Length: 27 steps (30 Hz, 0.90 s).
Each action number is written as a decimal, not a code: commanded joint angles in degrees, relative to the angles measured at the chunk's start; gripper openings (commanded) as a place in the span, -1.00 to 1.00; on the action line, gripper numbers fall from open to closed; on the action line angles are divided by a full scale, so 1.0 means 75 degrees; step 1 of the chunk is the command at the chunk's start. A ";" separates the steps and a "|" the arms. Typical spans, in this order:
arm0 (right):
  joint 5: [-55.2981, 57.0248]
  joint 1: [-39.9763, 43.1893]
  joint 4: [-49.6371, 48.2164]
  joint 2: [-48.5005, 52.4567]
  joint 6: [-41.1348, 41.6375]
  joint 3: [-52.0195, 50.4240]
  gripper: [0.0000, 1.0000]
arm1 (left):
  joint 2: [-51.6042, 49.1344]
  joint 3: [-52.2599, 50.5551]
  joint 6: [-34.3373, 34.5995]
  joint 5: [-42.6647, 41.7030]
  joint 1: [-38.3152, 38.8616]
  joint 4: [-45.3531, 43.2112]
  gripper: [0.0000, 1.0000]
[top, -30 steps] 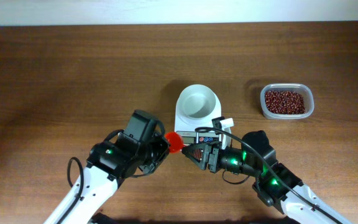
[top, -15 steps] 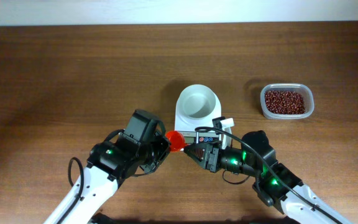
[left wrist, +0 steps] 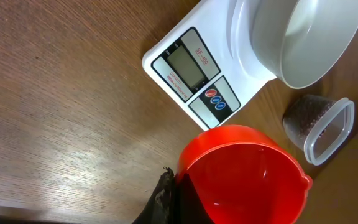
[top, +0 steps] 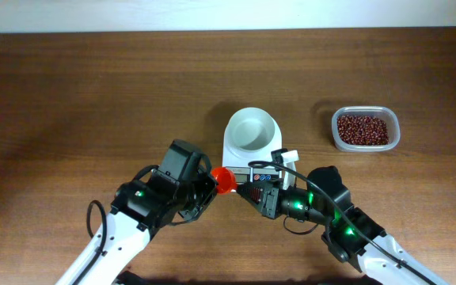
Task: Scoop and weigh 50g on scale
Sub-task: 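Close the right gripper on the scoop handle, open the left gripper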
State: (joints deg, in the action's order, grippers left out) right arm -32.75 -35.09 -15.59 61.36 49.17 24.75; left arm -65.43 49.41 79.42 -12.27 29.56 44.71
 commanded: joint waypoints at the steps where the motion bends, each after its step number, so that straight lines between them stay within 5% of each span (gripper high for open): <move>1: -0.0111 -0.0079 -0.0093 0.0026 -0.0096 0.0143 -0.85 | 0.0070 0.0134 0.0093 -0.0058 0.0061 0.0020 -1.00; 6: -0.0108 -0.0079 -0.0003 0.0026 -0.0099 0.0143 -0.92 | 0.0070 0.0134 0.0093 -0.0055 0.0061 0.0067 -0.98; 13: -0.0093 -0.0070 0.0833 0.0026 -0.0102 0.0137 -0.92 | 0.0070 0.0134 0.0096 0.0029 0.0058 0.0070 -0.30; 21: -0.0227 -0.0070 0.1836 -0.0099 -0.0766 0.0140 -0.92 | 0.0070 0.0134 0.0058 0.0583 0.0000 -0.0012 -0.01; 27: -0.0385 0.0076 0.4255 -0.1597 -0.1311 0.0146 -0.92 | 0.0073 0.0134 -0.0775 0.0612 -0.0545 -0.0012 0.08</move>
State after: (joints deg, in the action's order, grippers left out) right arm -34.59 -35.24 11.22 55.77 42.00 25.19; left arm -65.34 49.41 77.10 -9.15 27.42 44.60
